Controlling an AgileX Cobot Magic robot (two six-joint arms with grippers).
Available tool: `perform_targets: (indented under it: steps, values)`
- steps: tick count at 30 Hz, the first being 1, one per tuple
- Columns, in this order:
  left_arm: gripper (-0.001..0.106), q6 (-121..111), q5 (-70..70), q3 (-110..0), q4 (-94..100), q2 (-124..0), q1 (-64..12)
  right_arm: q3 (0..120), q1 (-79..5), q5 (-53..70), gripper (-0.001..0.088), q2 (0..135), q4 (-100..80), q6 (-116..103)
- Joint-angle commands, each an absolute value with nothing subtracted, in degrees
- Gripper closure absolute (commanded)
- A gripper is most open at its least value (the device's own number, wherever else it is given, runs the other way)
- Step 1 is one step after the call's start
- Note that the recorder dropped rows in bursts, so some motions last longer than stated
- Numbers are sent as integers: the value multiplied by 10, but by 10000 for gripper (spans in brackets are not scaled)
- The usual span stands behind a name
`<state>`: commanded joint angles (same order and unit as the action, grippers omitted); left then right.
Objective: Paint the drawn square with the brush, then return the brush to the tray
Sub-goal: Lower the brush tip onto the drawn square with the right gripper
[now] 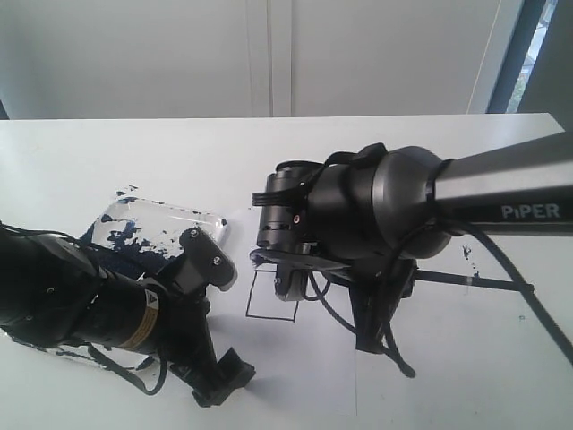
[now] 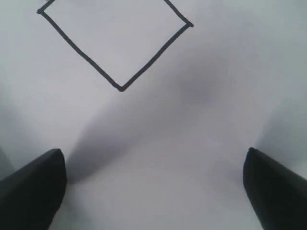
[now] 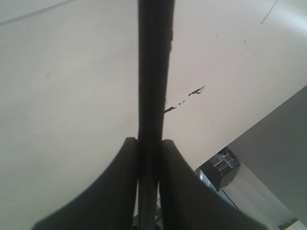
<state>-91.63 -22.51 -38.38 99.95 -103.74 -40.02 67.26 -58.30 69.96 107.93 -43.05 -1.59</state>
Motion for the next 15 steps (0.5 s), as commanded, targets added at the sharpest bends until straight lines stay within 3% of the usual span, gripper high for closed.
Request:
perform_targets:
  steps: [15]
  values:
    - [48, -916, -229, -384, 999, -1037, -400, 673, -583, 700, 868, 1116, -446, -16]
